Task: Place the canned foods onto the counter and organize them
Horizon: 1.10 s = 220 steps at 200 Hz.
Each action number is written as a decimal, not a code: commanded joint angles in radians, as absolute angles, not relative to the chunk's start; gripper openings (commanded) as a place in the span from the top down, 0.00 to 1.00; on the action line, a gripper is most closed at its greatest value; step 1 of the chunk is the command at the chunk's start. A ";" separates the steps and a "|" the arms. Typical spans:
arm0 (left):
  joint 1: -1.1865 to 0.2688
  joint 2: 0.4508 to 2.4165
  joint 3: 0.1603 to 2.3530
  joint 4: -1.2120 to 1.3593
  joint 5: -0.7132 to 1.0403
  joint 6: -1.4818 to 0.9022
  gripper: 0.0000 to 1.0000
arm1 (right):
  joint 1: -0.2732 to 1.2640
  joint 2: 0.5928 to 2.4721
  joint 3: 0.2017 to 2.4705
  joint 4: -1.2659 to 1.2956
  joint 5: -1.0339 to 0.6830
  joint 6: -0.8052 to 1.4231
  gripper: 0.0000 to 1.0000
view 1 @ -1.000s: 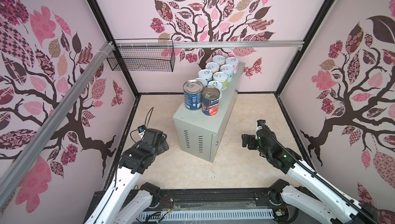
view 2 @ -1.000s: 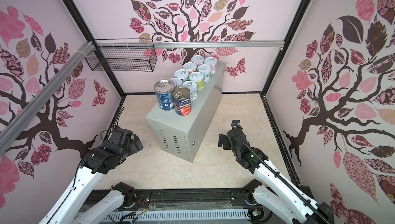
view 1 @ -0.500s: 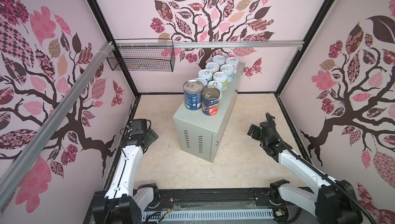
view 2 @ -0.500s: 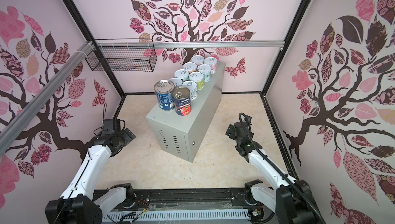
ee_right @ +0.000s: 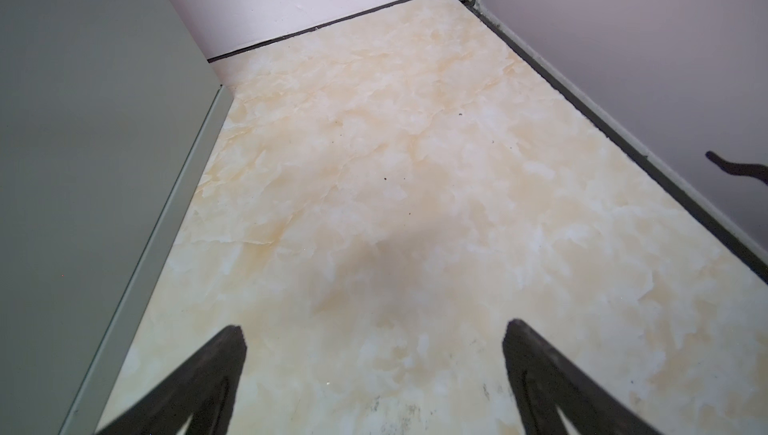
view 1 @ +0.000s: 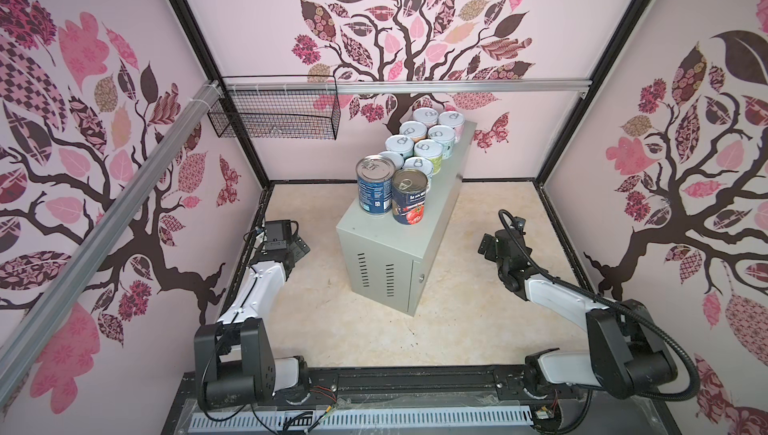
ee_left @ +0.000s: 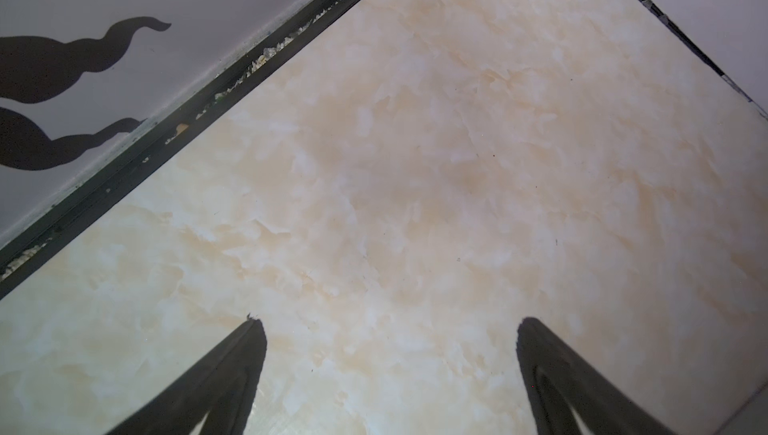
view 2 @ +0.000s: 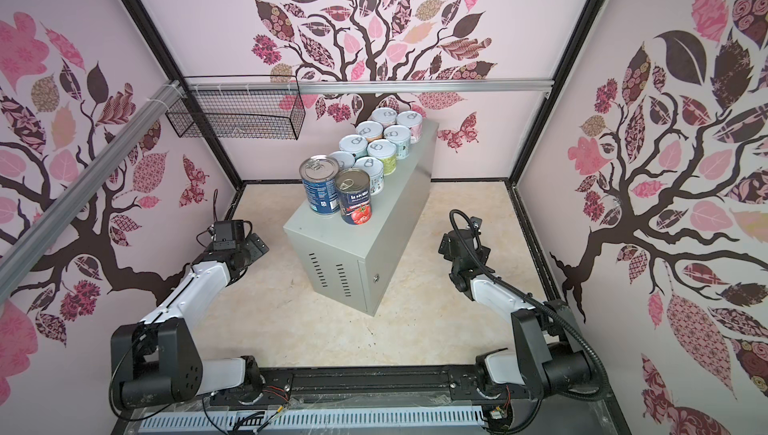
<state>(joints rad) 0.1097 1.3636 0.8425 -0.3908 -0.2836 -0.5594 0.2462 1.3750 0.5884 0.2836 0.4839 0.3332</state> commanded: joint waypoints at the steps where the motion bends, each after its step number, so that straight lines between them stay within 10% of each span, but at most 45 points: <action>1: 0.113 1.439 0.897 -0.321 -0.343 -0.520 0.02 | 0.244 1.428 0.627 0.401 0.552 0.253 0.00; 220: -0.018 1.563 0.593 0.499 -0.366 -0.089 0.02 | 0.244 1.512 0.390 0.955 0.651 0.009 0.00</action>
